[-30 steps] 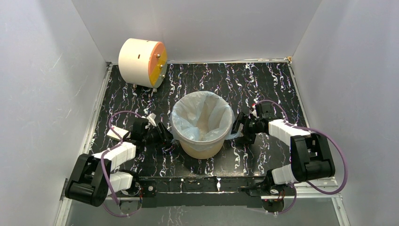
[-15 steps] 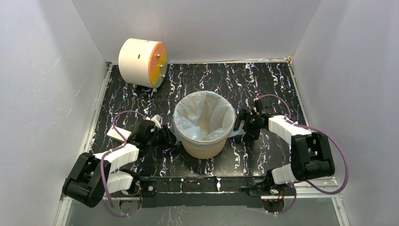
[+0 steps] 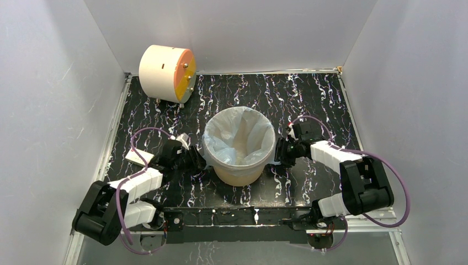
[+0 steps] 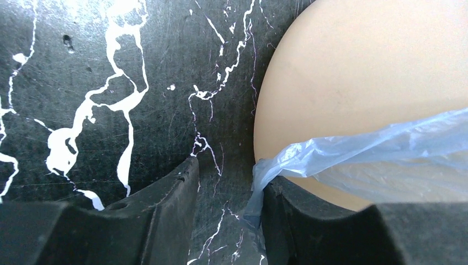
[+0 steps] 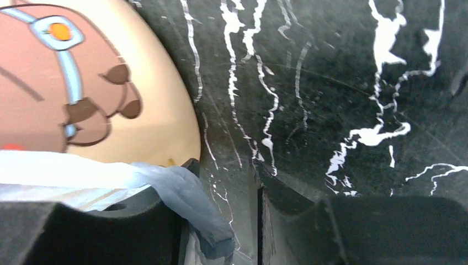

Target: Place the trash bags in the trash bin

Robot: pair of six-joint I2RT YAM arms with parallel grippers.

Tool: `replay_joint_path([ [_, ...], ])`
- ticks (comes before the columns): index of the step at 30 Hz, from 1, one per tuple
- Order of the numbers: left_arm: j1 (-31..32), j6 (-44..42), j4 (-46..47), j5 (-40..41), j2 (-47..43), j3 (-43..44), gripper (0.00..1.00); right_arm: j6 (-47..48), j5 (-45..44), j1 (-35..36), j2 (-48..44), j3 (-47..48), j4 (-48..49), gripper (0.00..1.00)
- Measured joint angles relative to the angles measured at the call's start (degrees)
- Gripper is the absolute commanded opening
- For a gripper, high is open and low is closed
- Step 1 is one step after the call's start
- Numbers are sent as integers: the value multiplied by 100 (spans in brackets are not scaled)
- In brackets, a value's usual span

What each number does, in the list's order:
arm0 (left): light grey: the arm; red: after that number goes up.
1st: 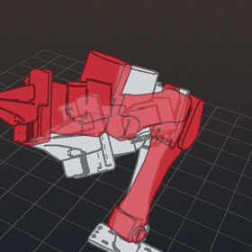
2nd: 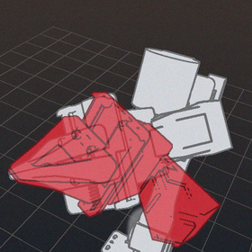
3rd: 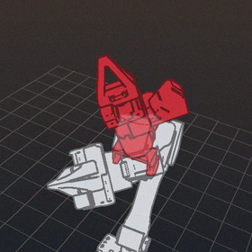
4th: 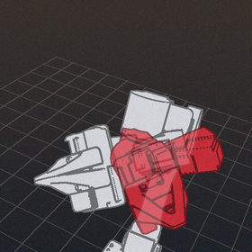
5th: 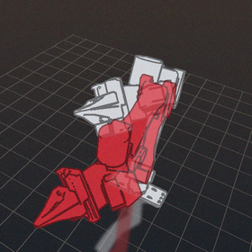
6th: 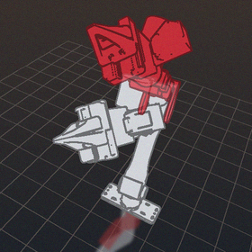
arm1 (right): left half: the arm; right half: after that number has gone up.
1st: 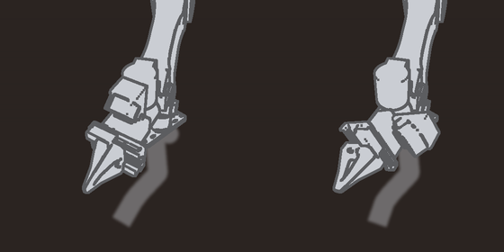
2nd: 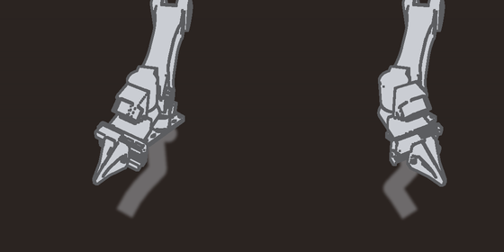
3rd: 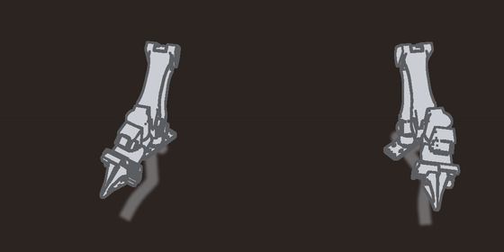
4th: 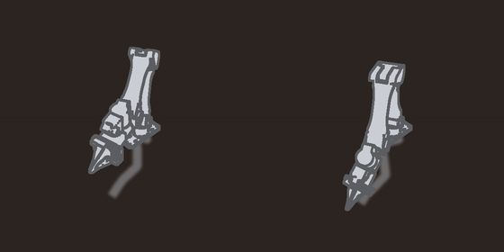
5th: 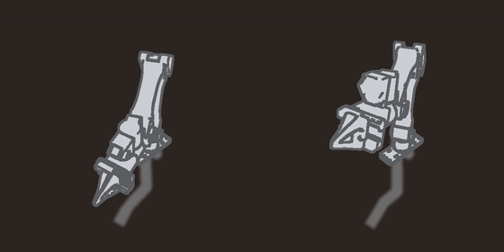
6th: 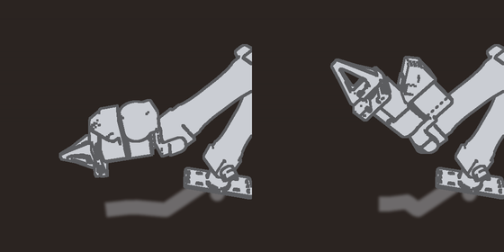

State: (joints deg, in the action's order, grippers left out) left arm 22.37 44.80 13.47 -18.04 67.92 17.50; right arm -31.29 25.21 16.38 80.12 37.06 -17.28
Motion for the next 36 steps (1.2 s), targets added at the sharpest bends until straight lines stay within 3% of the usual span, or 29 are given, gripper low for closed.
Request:
replay_joint_path([
  [3, 0, -63, -138, 35, -79, 26, 42, -278, -50, 13, 81, -258, 247, 44],
  [11, 0, -203, -470, 177, -251, 68, 43, -962, 214, 9, -79, -660, 1119, 70],
  [18, 4, -221, -588, 240, -310, 151, 58, -833, -317, 15, -529, -619, 826, 84],
  [23, 4, -197, -960, 612, -780, 201, 71, -778, -1032, 13, -1346, -616, 387, 98],
  [27, 2, -140, -1257, 1049, -1394, 201, 81, -765, -1429, 13, -1956, -584, 201, 98],
  [36, -7, 48, -1882, 1884, -2142, 199, 93, -754, -2361, 13, -2929, -348, -197, 98],
])
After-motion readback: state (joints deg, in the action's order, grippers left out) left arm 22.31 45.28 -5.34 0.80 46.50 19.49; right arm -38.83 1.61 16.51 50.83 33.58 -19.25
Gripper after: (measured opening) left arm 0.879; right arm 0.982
